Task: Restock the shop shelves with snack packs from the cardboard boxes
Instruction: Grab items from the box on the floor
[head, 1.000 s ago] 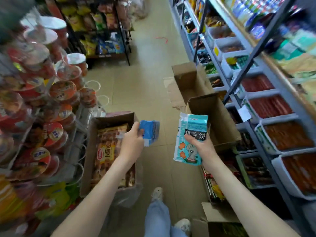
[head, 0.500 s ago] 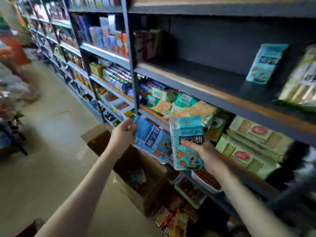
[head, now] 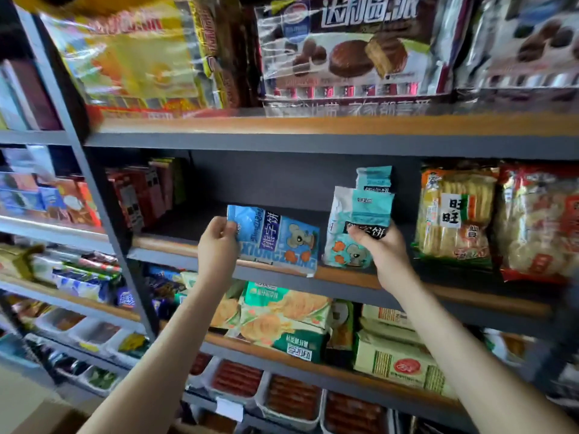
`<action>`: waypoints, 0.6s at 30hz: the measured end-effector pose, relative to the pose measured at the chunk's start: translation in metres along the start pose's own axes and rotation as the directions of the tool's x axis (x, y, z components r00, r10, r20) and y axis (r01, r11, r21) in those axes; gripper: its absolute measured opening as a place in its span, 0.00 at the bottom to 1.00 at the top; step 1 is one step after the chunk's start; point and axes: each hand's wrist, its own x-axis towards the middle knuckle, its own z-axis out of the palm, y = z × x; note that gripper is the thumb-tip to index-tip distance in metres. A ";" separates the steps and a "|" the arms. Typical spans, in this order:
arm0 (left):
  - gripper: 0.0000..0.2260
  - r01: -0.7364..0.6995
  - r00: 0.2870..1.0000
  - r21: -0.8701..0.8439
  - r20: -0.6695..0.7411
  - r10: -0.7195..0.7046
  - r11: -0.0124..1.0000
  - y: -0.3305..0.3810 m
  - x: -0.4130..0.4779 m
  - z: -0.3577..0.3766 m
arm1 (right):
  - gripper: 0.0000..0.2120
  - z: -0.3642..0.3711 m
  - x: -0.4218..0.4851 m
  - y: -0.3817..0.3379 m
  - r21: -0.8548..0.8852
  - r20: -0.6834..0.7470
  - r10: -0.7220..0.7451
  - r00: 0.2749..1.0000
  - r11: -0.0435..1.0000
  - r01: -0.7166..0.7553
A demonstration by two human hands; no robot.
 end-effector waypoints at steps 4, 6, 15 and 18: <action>0.12 0.032 0.999 0.006 0.036 -0.033 0.999 0.001 0.047 0.031 | 0.13 0.014 0.042 0.012 -0.046 -0.129 0.032 0.991 0.998 -0.038; 0.10 0.064 0.996 0.008 0.057 -0.064 0.998 -0.002 0.065 0.045 | 0.13 0.018 0.063 0.021 -0.108 -0.156 0.044 0.987 0.992 -0.062; 0.06 -0.144 0.977 0.309 0.197 0.085 0.940 -0.017 0.112 0.079 | 0.40 -0.002 0.124 0.056 -0.579 -0.268 -0.070 0.961 0.809 -0.103; 0.06 -0.159 0.971 0.301 0.221 0.094 0.940 -0.024 0.122 0.086 | 0.56 -0.009 0.123 0.062 -0.971 0.041 -0.219 0.975 0.220 0.091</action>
